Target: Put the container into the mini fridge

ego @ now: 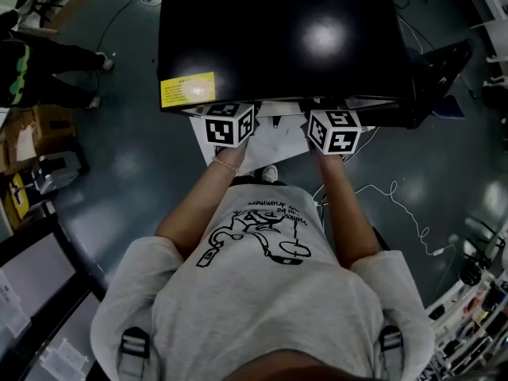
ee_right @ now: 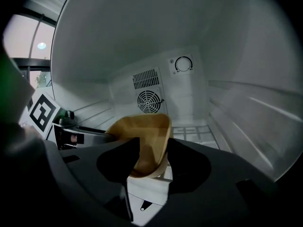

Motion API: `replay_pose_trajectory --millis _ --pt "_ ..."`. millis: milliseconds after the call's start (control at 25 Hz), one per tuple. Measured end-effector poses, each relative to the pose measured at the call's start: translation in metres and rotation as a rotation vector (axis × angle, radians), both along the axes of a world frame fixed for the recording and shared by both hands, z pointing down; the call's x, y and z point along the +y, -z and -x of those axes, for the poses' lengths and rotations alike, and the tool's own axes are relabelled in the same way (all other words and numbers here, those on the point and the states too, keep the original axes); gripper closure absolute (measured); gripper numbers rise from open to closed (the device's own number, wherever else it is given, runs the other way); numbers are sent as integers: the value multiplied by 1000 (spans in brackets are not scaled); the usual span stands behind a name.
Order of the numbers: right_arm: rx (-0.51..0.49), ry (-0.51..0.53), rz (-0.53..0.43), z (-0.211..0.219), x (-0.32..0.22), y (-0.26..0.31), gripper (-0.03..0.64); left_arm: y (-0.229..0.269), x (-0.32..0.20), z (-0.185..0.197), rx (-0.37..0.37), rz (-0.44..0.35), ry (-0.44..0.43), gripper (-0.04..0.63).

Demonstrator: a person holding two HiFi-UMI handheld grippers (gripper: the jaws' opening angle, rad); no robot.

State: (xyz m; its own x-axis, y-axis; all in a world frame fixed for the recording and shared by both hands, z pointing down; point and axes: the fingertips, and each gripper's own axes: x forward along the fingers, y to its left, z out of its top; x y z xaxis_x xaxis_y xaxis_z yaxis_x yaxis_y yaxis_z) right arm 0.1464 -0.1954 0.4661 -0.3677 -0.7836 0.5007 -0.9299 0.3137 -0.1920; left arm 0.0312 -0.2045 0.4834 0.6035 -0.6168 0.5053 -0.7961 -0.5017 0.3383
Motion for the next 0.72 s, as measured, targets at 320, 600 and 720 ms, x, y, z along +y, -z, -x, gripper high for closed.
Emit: replay_pose_trajectory --millis 320,600,720 --pt "-6 3 19 0 -5 -6 437 1 -8 1 -25 -13 3 423" --pt "-2 1 29 -2 -7 -12 434 1 -11 0 -39 -26 13 423" --pt "-6 7 35 0 -8 -14 423 2 -11 1 -37 -30 15 420"
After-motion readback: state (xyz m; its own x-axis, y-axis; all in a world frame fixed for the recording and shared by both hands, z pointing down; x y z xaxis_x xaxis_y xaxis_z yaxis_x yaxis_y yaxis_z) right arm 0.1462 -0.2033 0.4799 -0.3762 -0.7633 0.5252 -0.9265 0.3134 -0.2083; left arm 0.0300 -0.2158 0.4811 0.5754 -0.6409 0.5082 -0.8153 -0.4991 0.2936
